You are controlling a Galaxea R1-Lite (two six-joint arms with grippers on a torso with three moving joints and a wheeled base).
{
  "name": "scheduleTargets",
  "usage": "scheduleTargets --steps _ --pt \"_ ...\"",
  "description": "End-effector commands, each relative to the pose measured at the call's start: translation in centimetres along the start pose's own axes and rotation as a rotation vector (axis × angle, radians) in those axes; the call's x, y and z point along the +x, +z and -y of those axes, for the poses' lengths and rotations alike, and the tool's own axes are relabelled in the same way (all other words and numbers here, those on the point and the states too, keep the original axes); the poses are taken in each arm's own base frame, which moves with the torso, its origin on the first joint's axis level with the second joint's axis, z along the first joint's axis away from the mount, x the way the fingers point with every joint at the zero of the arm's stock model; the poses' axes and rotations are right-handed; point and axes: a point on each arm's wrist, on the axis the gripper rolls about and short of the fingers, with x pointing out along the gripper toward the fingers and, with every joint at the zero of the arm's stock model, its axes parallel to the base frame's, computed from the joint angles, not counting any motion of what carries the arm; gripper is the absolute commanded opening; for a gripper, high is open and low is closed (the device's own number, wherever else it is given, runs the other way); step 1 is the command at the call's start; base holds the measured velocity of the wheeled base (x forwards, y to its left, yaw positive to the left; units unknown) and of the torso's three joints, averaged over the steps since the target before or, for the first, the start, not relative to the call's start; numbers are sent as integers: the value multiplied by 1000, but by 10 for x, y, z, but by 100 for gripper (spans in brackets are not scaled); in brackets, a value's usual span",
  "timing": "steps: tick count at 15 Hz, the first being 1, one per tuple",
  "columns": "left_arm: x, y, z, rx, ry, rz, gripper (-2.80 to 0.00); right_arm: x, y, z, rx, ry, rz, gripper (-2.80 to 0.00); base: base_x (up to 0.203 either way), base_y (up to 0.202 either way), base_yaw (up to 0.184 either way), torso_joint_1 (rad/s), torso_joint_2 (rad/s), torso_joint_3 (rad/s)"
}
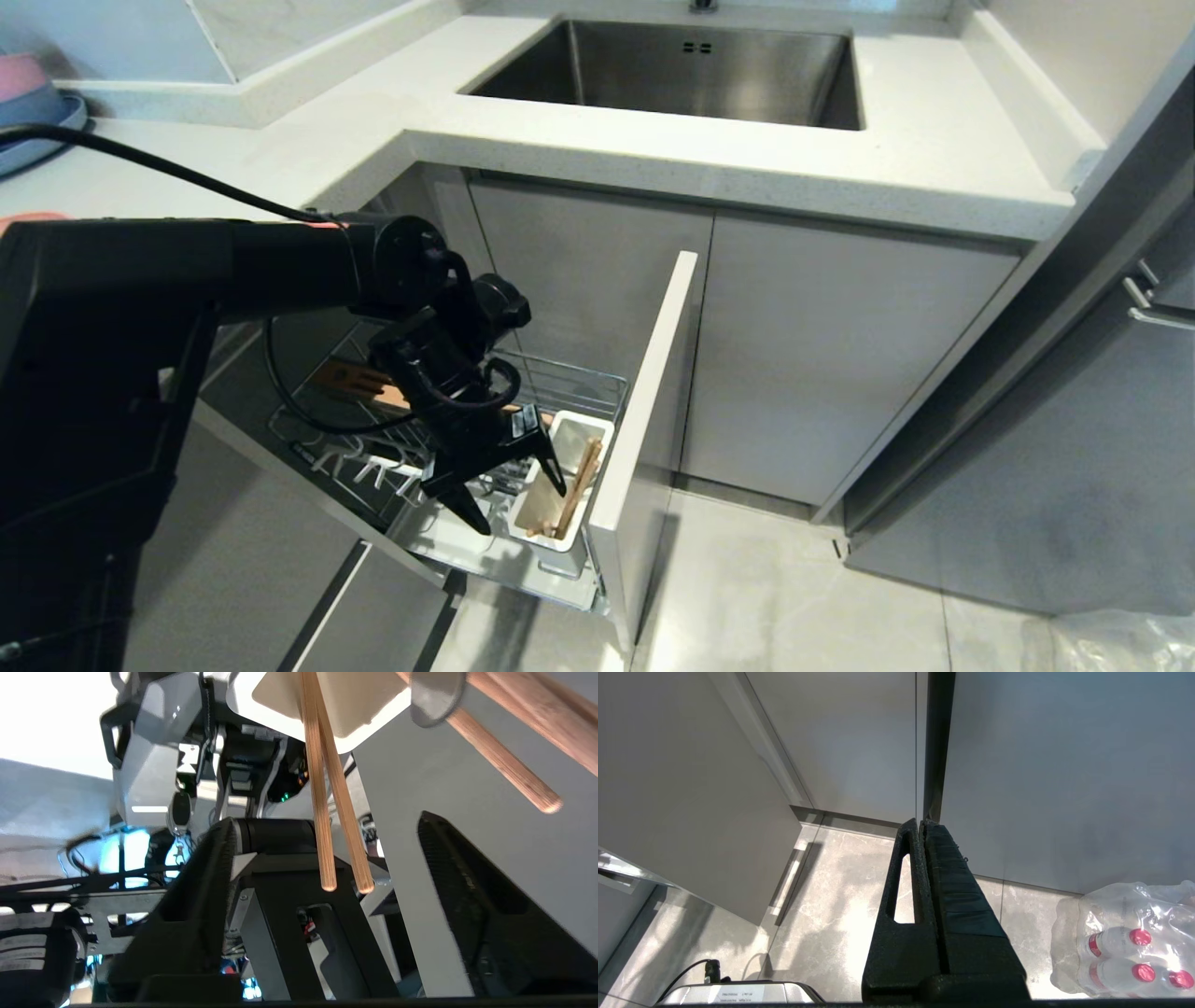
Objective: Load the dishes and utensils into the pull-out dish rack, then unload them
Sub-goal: Take the chopsticks out of the cupboard
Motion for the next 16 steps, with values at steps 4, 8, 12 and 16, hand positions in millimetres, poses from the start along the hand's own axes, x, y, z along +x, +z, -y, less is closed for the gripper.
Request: scheduleTargets --steps 4,8,12,16 --pt "14 7 -3 -33 4 -69 0 0 0 0 0 0 -2 -280 0 0 0 0 0 0" --pt "27 11 -4 -54 -9 -148 0 0 0 0 0 0 -2 -280 0 0 0 0 0 0" --pt "40 13 -6 -78 20 -202 0 0 0 0 0 0 -2 -280 0 0 0 0 0 0" --pt "50 17 -7 -106 36 -219 0 0 0 0 0 0 -2 -280 0 0 0 0 0 0"
